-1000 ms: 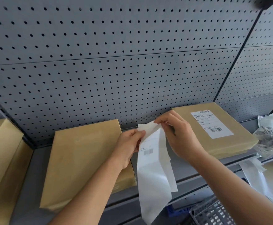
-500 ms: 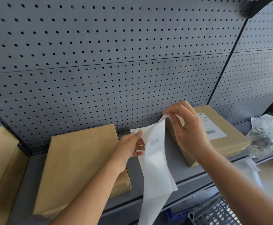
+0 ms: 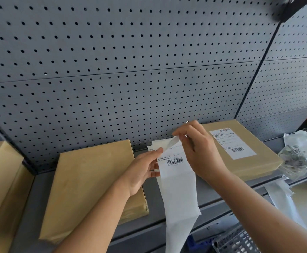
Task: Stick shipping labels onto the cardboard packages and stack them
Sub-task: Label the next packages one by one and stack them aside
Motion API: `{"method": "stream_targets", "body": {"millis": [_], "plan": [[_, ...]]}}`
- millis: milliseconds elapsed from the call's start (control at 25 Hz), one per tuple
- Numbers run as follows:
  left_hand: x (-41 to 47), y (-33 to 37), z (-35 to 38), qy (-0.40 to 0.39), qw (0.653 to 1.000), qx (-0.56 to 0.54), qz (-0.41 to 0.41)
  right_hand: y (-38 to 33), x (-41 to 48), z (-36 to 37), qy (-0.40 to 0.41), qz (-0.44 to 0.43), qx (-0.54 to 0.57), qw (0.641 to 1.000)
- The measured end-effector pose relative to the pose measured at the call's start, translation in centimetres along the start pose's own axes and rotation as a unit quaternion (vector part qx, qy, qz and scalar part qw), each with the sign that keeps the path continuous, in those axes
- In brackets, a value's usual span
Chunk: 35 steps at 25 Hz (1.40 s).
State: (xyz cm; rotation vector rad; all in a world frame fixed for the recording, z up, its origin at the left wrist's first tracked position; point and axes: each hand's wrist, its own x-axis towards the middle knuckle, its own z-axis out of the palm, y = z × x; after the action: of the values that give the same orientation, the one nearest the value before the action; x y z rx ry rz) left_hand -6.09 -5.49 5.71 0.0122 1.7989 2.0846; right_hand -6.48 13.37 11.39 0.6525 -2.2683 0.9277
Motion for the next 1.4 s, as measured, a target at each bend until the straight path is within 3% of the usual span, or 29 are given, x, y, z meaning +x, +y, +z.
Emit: {"method": "stream_targets", "body": {"millis": [400,920,1080,1400], "plan": [[0.2,0.8,-0.3,-0.040,0.997,-0.055,-0.038,-0.6,-0.6,-0.5,-0.026,-0.019,0.012,0.999],[0.8,0.4,-0.7,0.025,0.996,-0.076,-0.047,-0.8,-0.5,-1.4,0.008,-0.008,0.034,0.999],[1.1,-0.2,-0.4,0.077,0.995,-0.040,-0.039,-0.9,-0.1,-2.2,0.030,-0.011,0.046,0.998],[1.8,-0.9,0.6,0.131,0.981,0.144,-0.027,-1.4,1.5,-4.5,0.101,-0.008,0.061,0.993]]}}
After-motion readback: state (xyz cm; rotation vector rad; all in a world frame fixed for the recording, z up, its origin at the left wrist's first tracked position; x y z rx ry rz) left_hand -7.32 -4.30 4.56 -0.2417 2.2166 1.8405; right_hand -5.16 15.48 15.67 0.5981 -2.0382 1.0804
